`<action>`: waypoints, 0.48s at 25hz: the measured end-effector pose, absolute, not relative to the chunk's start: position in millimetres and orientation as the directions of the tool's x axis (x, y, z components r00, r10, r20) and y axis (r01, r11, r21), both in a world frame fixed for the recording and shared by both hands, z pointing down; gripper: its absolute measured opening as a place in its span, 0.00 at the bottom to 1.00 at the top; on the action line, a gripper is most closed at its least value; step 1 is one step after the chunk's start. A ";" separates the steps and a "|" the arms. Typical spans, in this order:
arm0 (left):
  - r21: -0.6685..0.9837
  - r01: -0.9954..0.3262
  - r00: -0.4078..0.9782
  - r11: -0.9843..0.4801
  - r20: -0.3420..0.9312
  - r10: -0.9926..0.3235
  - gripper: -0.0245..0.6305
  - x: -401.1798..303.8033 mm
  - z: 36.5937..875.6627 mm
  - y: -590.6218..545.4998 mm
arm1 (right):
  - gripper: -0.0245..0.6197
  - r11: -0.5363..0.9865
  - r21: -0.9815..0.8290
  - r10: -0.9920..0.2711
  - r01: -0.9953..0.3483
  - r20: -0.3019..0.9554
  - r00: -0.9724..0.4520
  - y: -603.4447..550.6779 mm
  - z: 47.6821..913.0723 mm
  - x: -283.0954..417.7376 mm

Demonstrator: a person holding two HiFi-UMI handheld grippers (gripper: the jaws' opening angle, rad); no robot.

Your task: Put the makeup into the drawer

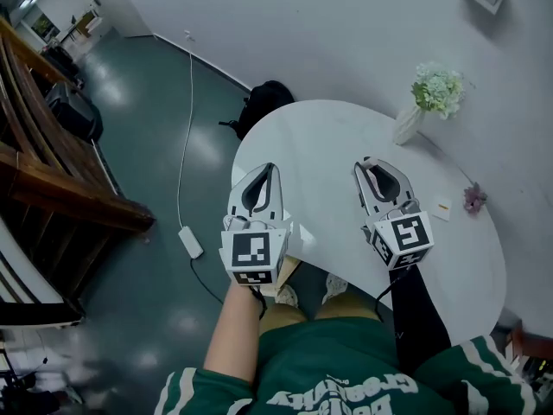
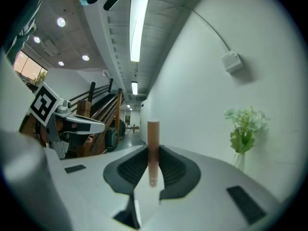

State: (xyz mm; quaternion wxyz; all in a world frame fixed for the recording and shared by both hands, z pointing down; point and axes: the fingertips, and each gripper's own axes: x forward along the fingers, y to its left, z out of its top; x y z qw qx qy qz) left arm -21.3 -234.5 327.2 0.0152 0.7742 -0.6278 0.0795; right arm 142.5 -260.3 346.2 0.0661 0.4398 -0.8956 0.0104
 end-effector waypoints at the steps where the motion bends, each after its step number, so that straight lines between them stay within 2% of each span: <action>1: -0.078 -0.978 0.183 -0.195 0.143 -0.973 0.04 -32.8 327.5 -228.5 | 0.15 0.628 0.038 -0.774 -0.777 0.129 -0.619 -257.1 347.2 129.9; 12: -0.101 -0.994 0.019 -0.034 0.147 -0.989 0.04 -140.5 330.3 -153.7 | 0.15 0.769 0.012 -0.634 -0.639 0.141 -0.761 -211.7 359.4 2.0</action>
